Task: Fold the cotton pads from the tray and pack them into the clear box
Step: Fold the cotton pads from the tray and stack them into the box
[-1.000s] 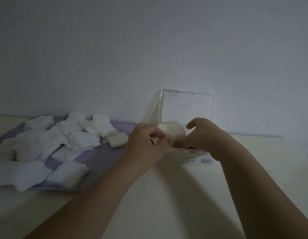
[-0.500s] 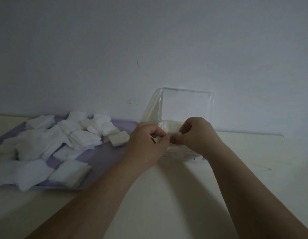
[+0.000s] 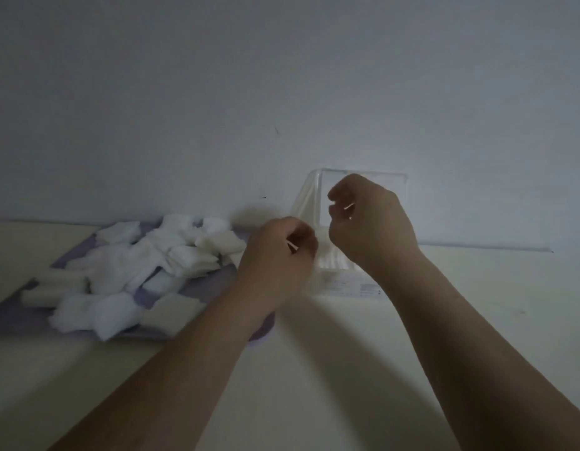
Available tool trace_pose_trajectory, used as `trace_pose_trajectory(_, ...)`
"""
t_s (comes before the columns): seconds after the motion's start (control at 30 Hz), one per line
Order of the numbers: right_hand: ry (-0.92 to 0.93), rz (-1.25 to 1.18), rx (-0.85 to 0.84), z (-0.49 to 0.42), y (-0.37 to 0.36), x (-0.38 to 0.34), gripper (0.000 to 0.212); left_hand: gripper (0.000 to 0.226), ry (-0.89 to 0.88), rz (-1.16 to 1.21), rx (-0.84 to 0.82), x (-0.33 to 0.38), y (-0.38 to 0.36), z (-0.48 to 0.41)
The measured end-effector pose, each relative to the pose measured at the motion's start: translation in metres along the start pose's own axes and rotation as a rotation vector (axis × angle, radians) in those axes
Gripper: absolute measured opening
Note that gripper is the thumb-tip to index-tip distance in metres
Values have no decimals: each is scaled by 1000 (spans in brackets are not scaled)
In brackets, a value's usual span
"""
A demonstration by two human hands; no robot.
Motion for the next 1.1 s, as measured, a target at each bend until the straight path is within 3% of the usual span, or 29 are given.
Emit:
trace_pose_trajectory(0.17,151,-278,-270,56,-63,-33,23,8,-135,-358,-70,-22,72,28)
trace_pose_trajectory(0.27,170,-211,-400,86,-92,-26,31,32,2,-606,-40,-47,126,52)
trace_pose_trajectory(0.37,224,-104,-396,99,-103,-16,32,56,226,-753,-177,-62,151,82)
trace_pose_trajectory(0.6,304,-71,-332,101,-109,-15,25,59,207,-704,-345,-70,124,90)
trace_pose_trajectory(0.73,252,-90,-309,94,-112,-10,33,51,91,-569,-369,-70,100,74)
trace_pose_trajectory(0.83,237,-97,-274,88,-118,-5,35,43,-34,-340,-255,-62,90,67)
trace_pose_trajectory(0.9,214,-33,-281,85,-124,0,27,33,-105,-300,-85,-62,92,69)
trace_pose_trajectory(1.0,211,2,-302,82,-130,3,32,28,-177,-455,68,-67,102,76)
trace_pose_trajectory(1.1,269,-61,-322,84,-128,-2,30,26,-126,-603,-4,-72,107,83)
Point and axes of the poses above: each hand's wrist, its own z-axis away from the middle knuckle, its own y-axis out of the back of the hand, x = y × z, the point moved 2 cm from there along -z, towards the middle knuckle, and after that the axes turned 13 degrees about -y, right-handed, at the moved point
